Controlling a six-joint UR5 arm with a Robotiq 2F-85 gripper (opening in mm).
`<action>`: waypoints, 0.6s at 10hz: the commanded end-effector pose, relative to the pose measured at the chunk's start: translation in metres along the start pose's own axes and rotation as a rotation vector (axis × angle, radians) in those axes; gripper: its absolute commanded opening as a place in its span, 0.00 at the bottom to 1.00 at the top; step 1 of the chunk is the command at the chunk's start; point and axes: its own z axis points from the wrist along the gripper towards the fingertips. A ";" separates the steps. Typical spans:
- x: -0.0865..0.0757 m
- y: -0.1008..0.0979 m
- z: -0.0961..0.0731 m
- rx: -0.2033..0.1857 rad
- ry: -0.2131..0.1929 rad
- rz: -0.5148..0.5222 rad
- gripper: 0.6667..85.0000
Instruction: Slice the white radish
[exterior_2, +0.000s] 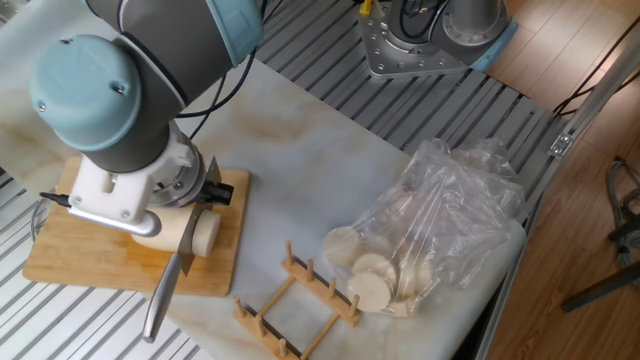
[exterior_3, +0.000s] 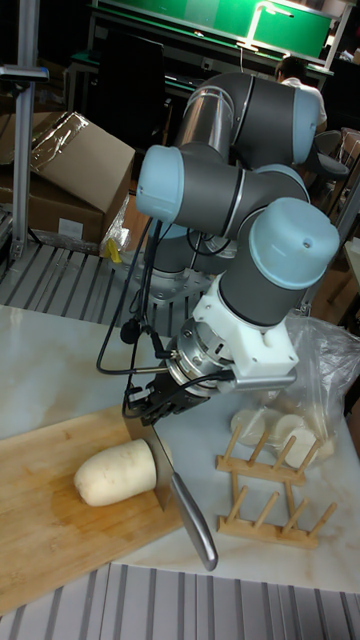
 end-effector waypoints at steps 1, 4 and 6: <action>0.000 0.003 0.000 -0.017 -0.006 0.004 0.01; 0.004 -0.009 -0.005 -0.038 -0.007 -0.020 0.01; 0.000 -0.008 -0.003 -0.034 -0.019 0.001 0.01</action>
